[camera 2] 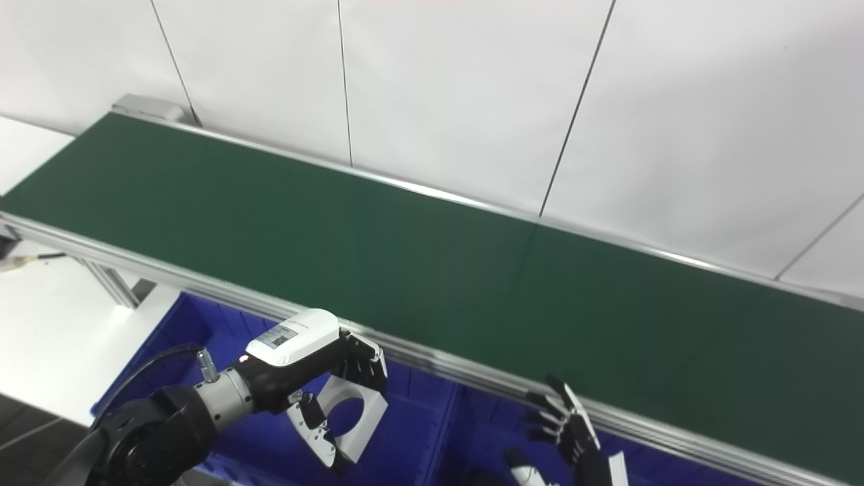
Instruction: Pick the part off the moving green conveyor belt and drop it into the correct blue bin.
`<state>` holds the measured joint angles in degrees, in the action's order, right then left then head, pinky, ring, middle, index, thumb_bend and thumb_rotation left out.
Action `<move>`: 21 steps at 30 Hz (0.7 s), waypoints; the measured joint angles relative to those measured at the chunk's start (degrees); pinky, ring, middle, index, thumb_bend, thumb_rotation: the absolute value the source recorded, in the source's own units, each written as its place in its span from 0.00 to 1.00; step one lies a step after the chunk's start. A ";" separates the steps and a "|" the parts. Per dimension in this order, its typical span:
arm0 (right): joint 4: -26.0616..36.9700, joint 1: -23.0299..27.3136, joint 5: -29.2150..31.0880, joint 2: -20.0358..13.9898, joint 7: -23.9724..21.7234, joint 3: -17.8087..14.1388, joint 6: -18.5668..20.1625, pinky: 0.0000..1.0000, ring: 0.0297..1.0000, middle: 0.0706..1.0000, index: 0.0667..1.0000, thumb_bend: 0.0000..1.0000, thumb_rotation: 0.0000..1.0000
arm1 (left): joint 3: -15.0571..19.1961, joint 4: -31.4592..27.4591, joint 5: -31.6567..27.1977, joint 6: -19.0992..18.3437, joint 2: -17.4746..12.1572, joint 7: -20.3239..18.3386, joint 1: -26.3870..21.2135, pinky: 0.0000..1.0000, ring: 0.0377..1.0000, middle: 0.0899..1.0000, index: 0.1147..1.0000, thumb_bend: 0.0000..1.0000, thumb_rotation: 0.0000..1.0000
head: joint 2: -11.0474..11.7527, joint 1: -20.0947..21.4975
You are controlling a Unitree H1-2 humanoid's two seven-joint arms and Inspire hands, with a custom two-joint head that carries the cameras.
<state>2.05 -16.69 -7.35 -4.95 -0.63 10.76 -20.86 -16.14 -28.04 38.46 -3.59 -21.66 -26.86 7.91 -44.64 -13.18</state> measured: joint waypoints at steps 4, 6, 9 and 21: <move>0.28 0.11 0.21 -0.05 -0.49 -0.64 0.31 0.59 0.68 0.75 0.87 0.59 0.49 | -0.67 0.82 1.34 -0.03 0.65 0.01 0.58 0.39 0.38 0.41 0.46 0.50 0.00 | -0.71 0.00; 0.37 0.09 0.26 -0.02 -0.73 -0.73 0.80 0.59 0.68 0.75 0.87 0.60 0.49 | -1.05 1.26 2.05 -0.03 1.02 0.03 0.71 0.39 0.38 0.41 0.46 0.50 0.00 | -0.97 0.17; 0.42 0.12 0.26 0.00 -1.02 -0.92 1.09 0.59 0.68 0.75 0.87 0.60 0.49 | -1.50 3.29 3.00 0.05 1.72 0.31 0.73 0.38 0.38 0.41 0.46 0.50 0.00 | -1.32 0.53; 0.79 0.07 0.18 0.19 -1.08 -1.44 1.45 0.58 0.67 0.75 0.87 0.61 0.51 | -2.69 17.80 4.23 5.94 2.37 8.64 -1.95 0.39 0.40 0.40 0.46 0.50 0.00 | -2.03 1.32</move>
<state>2.83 -16.62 -7.18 -4.76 -1.71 9.32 -19.42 -18.83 -10.24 42.69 2.35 -19.29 -18.21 5.96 -46.67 -11.87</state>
